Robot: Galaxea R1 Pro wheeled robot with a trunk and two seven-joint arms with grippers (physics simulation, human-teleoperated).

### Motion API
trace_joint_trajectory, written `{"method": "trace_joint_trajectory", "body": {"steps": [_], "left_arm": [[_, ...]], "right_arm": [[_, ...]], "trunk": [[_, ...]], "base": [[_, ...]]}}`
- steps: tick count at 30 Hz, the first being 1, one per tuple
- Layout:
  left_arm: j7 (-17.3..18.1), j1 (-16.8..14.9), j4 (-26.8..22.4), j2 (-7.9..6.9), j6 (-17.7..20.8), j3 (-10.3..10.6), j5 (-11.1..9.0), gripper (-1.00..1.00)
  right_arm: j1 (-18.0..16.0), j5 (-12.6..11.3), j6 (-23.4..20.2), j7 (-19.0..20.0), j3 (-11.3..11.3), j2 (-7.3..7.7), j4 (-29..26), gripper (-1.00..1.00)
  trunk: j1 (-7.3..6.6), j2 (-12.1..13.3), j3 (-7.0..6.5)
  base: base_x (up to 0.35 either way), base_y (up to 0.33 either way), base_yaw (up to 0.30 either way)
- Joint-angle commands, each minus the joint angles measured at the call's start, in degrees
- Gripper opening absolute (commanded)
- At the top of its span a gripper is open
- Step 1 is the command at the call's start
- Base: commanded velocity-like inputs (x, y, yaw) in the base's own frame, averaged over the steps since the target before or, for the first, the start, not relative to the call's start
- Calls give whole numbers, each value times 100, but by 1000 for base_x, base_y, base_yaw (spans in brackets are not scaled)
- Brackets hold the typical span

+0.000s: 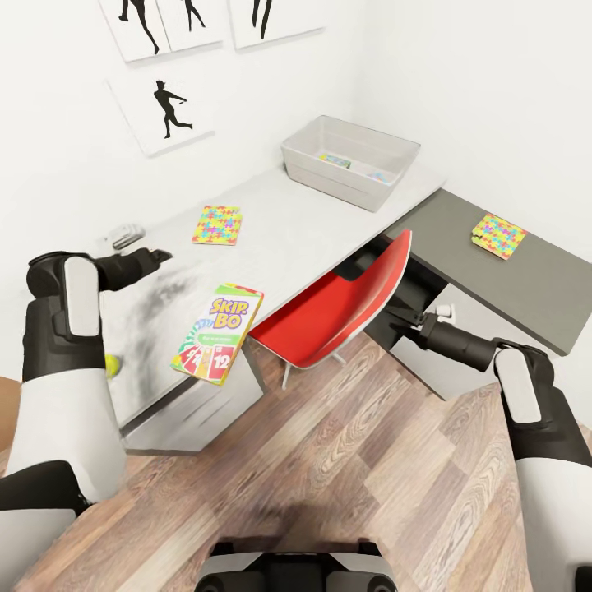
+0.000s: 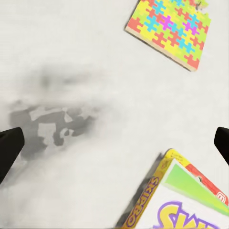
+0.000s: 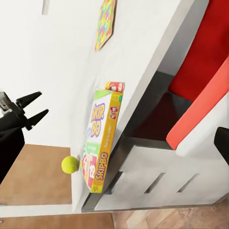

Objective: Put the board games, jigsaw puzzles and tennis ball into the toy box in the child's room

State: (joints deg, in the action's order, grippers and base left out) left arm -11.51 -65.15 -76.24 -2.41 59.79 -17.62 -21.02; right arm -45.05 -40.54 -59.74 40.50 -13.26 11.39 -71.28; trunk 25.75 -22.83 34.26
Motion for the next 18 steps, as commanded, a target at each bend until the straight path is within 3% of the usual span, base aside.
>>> {"method": "trace_joint_trajectory", "body": {"steps": [1,2,5,6,8,9,11,12,13,14,15,16,17,18], "left_arm": [[-53,6,6,-110,21,3,-228,100],[-53,11,11,-162,21,5,-312,100],[-43,78,26,-450,21,29,-850,100],[-37,137,28,-596,21,46,-1122,100],[-33,213,29,-768,21,78,-1430,100],[-31,306,30,-975,21,141,-1784,100],[-26,416,30,-1225,21,236,-2196,100],[-13,542,30,-1519,21,355,-2676,100],[0,612,30,-1678,21,425,-2941,100],[47,762,27,-1998,21,584,-3512,100],[76,846,21,-2158,21,674,-3809,100],[146,1025,9,-2468,21,851,-4422,100],[183,1115,2,-2618,21,928,-4723,100],[251,1297,-11,-2917,21,1050,-5291,100]], "right_arm": [[-4,29,-26,37,-9,1,0,100],[-4,29,-26,37,-9,1,0,100],[-2,29,-26,37,-4,-2,0,100],[-1,29,-26,37,-3,-3,0,100],[1,29,-26,37,-2,-1,0,100],[3,29,-26,37,-5,1,0,100],[3,29,-26,40,-7,3,0,100],[6,29,-26,42,-8,7,0,100],[9,31,-26,43,-10,8,2,100],[21,33,-26,46,-15,9,13,100],[33,32,-26,48,-19,12,17,100],[79,33,-26,50,-30,17,24,100],[114,34,-26,53,-35,23,26,100],[186,30,-26,57,-41,48,33,100]], "trunk": [[3,-9,8],[3,-9,8],[3,-9,8],[3,-9,8],[3,-9,8],[3,-9,8],[3,-9,8],[3,-9,8],[3,-9,8],[3,-9,8],[3,-9,8],[3,-9,8],[3,-9,8],[3,-9,8]], "base": [[0,0,0],[0,0,0],[0,0,0],[0,0,0],[0,0,0],[0,0,0],[0,0,0],[0,0,0],[0,0,0],[0,0,0],[0,0,0],[0,0,0],[0,0,0],[0,0,0]]}}
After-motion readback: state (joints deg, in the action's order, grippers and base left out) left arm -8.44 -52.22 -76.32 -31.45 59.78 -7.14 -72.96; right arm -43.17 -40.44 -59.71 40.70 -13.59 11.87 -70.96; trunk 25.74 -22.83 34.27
